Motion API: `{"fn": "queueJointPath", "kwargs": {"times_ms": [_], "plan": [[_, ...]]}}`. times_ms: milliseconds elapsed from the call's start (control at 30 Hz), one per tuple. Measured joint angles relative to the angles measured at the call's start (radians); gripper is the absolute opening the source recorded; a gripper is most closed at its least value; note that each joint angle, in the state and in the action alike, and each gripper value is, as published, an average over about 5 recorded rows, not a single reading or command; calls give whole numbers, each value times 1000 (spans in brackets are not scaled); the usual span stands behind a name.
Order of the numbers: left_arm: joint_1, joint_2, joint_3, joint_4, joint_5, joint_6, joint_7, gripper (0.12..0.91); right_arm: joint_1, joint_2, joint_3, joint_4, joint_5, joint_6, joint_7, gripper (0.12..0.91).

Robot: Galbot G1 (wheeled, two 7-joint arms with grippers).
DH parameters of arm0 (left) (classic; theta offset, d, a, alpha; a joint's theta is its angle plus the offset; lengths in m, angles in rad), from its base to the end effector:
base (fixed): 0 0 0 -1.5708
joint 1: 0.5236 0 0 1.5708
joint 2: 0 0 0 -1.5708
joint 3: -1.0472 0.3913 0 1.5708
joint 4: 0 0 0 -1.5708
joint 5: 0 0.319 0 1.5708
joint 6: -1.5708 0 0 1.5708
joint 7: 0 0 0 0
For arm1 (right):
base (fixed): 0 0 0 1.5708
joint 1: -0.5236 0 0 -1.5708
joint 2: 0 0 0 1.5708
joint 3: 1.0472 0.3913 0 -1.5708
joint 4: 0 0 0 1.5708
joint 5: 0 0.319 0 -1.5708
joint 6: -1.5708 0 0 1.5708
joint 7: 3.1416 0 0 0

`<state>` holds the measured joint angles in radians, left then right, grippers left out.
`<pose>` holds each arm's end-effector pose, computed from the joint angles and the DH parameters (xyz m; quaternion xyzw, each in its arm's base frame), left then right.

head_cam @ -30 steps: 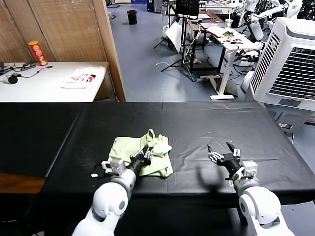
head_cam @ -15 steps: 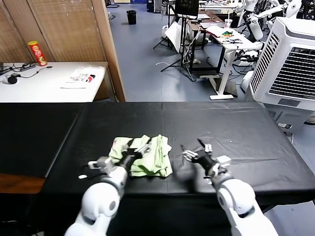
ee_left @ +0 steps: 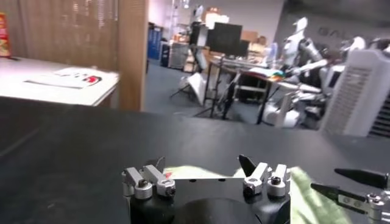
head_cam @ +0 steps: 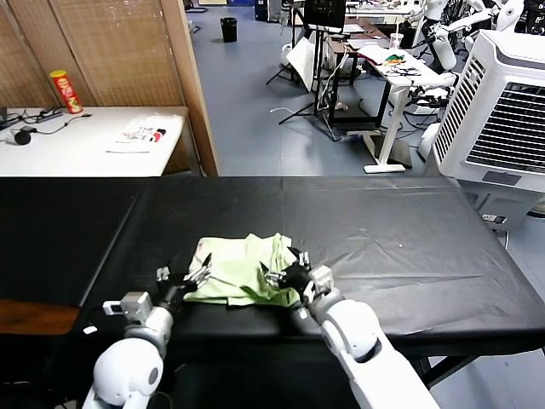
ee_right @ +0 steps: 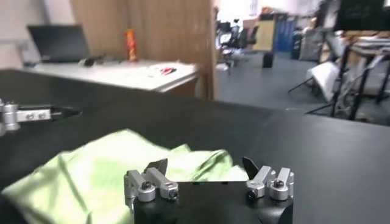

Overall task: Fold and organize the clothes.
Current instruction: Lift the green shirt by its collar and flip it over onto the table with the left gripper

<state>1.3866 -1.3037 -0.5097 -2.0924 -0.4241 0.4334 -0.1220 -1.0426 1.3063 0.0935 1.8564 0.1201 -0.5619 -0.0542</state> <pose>0.1858 0.0576 -0.3044 -0.0371 -0.9867 0.0644 0.1445 0.2797 0.0444 -0.3230 0.2394 -0.9497 0.0985 0.1762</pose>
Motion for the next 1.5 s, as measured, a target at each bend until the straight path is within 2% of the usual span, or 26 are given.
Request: {"fn": "queueJointPath", "kwargs": {"times_ms": [200, 333, 433, 567, 733, 833, 1200, 1500], "plan": [[2, -12, -9, 15, 4, -5, 2, 798, -34, -10, 37, 26, -108, 0, 64, 798], [-1, -13, -17, 32, 3, -10, 9, 798, -52, -3, 62, 38, -144, 14, 87, 798], [-3, -14, -25, 47, -7, -17, 21, 798, -66, 4, 77, 59, -97, 36, 92, 798], [-4, -22, -37, 71, -56, -24, 34, 798, -88, 7, 102, 99, 17, 44, 95, 798], [5, -53, -40, 83, -168, -26, 32, 798, -124, 2, 143, 153, 128, 41, 95, 798], [9, -84, -30, 87, -199, -29, 32, 798, -148, -3, 164, 180, 165, 41, 94, 798], [-8, -180, 1, 136, -256, -33, 25, 798, -192, -6, 210, 241, 207, 45, 88, 798], [-5, -233, 7, 173, -256, -62, 24, 791, -195, 4, 217, 244, 207, 49, 83, 798]]}}
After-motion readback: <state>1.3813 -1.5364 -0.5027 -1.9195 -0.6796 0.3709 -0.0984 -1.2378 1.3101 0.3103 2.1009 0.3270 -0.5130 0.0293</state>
